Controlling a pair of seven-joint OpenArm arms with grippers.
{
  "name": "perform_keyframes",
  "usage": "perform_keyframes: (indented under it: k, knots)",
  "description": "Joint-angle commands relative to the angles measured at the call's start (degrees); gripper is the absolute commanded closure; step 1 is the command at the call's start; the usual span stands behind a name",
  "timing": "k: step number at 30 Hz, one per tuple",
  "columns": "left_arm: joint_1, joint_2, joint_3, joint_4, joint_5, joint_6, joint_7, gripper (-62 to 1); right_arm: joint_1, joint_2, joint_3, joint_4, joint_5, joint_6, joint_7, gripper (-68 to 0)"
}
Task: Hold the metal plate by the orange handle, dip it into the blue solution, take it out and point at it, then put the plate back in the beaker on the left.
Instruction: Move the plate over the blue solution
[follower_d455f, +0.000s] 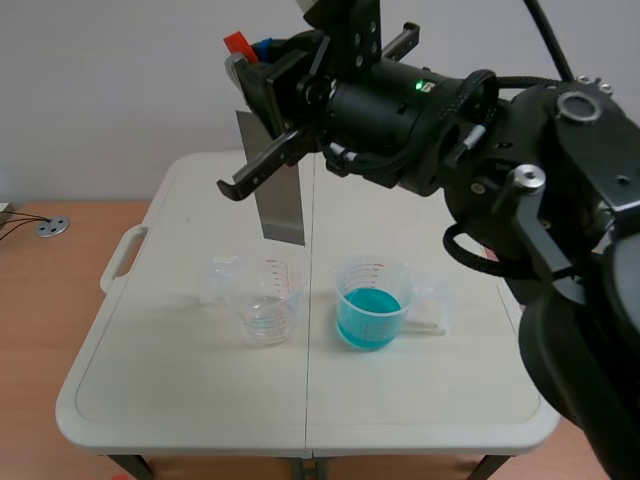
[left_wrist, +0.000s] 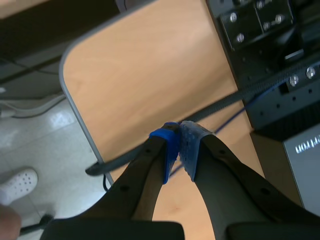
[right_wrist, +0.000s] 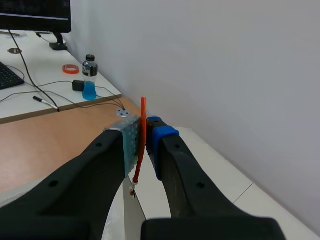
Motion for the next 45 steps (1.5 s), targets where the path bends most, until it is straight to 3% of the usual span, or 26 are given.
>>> perform_keyframes:
  k: [1, 5, 17, 21, 29, 32, 35, 41, 45]
  knots:
    - [0.9, -1.2, -0.3, 0.6, -0.4, -0.5, -1.9, -1.8, 0.8, 1.5, 0.4, 1.7, 0.6, -0.2, 0.6, -1.1]
    - [1.0, -3.7, -1.0, 0.6, -2.3, -0.5, -6.1, -1.8, 0.8, 4.1, 0.9, 3.7, 0.6, -0.2, 0.6, -1.1]
    - [1.0, -15.4, -9.5, 0.7, -15.5, -0.5, -16.9, -1.9, 0.3, 10.0, 6.9, 5.7, 2.4, 0.1, 0.7, -1.1]
    - [1.0, -19.1, -11.2, 1.4, -17.2, -0.5, -19.7, -1.8, -1.6, 11.6, 9.2, 6.0, 4.5, 1.6, 0.9, -1.1]
    - [-3.0, -23.7, -12.0, 8.0, -16.2, -0.6, -20.4, -1.8, -6.3, 12.2, 14.3, 7.4, 6.3, 3.6, 1.3, -1.1]
    - [-7.5, -23.8, -11.9, 10.4, -13.3, -1.2, -18.3, -1.8, -7.1, 12.2, 15.7, 7.9, 6.3, 6.3, 1.3, -1.1]
    - [-12.3, -23.8, -11.7, 13.1, -10.3, -4.1, -16.2, -1.8, -7.8, 12.2, 16.5, 8.0, 7.0, 7.2, 1.3, -1.1]
    - [-22.3, -23.6, -8.1, 17.8, -7.6, -9.0, -10.3, -1.8, -8.2, 12.2, 17.6, 8.0, 7.5, 7.4, 1.3, -1.1]
    - [-30.2, -20.9, -3.9, 19.5, -4.6, -10.4, -4.8, -1.8, -8.2, 12.2, 17.7, 8.0, 7.5, 7.4, 1.3, -1.1]
